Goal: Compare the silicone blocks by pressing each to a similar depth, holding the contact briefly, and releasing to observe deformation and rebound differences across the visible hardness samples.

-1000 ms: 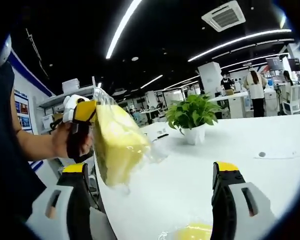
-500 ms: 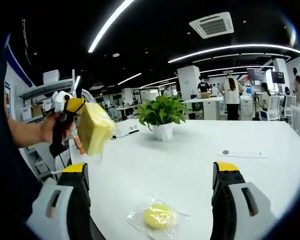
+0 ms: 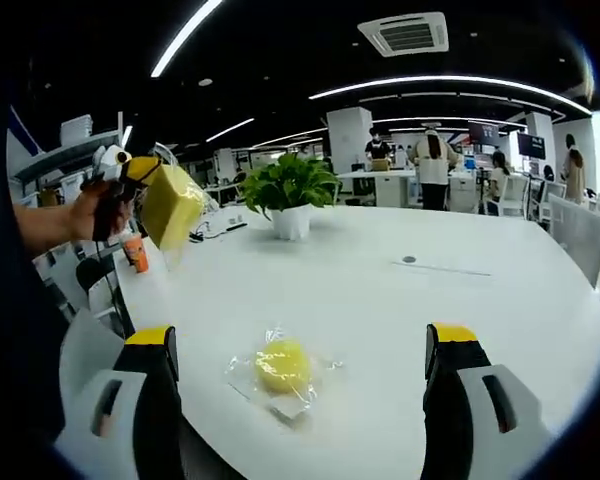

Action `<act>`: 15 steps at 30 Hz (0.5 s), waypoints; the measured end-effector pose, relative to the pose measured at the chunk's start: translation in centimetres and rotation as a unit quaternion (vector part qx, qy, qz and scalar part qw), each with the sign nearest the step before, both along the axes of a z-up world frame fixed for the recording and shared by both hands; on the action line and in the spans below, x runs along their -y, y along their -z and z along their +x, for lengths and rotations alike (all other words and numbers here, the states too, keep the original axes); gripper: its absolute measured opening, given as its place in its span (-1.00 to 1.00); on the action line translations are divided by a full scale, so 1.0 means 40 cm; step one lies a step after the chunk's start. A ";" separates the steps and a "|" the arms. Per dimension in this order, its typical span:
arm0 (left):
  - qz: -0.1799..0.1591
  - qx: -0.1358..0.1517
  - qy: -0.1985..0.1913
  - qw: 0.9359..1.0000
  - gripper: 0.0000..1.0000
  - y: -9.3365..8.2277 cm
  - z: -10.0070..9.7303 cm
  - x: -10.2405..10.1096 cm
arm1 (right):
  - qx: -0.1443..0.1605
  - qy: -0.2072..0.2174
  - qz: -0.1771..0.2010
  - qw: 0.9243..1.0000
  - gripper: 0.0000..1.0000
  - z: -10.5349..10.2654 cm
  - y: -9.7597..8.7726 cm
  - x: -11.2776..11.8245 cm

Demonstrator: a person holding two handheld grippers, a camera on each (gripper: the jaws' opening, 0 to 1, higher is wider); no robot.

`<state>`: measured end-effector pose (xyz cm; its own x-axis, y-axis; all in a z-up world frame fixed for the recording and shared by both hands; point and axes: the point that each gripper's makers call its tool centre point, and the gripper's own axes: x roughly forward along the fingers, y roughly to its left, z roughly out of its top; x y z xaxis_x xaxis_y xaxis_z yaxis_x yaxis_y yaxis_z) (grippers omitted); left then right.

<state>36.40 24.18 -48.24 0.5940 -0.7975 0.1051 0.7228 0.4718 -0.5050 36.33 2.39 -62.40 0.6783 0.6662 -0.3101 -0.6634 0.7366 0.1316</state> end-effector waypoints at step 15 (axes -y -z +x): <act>-0.003 -0.023 -0.005 1.000 -1.00 0.059 0.031 0.004 | -0.014 0.022 -0.005 1.000 0.93 -0.014 0.036 0.038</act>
